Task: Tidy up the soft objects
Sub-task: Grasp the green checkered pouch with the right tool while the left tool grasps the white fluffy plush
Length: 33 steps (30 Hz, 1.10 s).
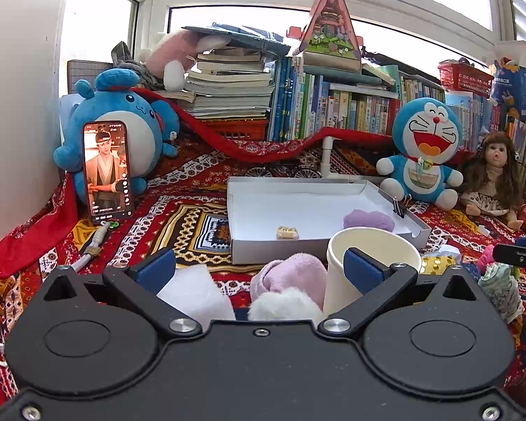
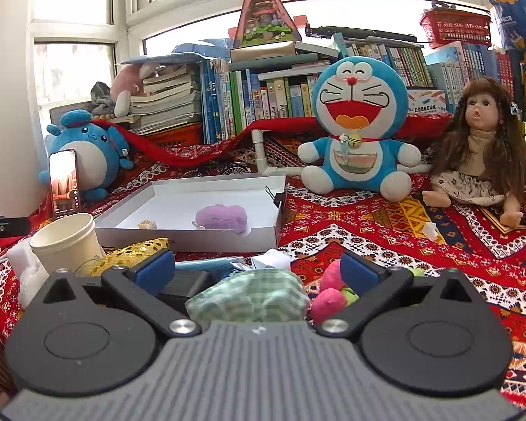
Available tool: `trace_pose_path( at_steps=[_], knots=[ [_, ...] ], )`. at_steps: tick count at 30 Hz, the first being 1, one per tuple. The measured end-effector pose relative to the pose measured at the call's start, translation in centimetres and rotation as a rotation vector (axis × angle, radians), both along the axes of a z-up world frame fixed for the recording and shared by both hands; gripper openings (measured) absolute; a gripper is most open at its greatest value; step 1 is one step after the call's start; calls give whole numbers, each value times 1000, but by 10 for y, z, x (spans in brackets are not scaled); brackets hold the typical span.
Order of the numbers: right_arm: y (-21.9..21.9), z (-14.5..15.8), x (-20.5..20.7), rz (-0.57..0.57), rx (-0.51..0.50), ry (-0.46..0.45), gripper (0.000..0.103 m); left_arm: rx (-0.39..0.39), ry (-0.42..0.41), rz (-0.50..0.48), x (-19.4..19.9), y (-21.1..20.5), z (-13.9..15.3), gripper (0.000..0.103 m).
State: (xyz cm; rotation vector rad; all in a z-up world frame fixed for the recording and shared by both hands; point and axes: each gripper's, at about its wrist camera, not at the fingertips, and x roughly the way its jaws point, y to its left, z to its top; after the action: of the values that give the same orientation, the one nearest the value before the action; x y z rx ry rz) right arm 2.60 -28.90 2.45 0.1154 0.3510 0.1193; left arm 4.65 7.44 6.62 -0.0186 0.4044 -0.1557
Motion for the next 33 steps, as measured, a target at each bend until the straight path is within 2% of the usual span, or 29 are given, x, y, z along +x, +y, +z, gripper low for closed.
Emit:
trace_pose_path(
  at_steps=[10, 15, 18, 25, 29, 33],
  knots=[
    [-2, -8, -6, -25, -10, 8, 103, 77, 38, -4, -14, -1, -14, 101],
    [-3, -14, -8, -39, -11, 19, 103, 69, 95, -51, -17, -6, -22, 86],
    [-3, -20, -9, -46, -12, 28, 103, 97, 103, -77, -22, -13, -28, 81],
    [-3, -28, -13, -31, -9, 56, 103, 127, 118, -80, -20, -24, -42, 78],
    [4, -33, -14, -13, -48, 60, 102, 126, 125, -84, -18, -27, -47, 72],
    [12, -37, -15, 9, -81, 67, 101, 148, 121, -80, -18, -30, -51, 71]
  ],
)
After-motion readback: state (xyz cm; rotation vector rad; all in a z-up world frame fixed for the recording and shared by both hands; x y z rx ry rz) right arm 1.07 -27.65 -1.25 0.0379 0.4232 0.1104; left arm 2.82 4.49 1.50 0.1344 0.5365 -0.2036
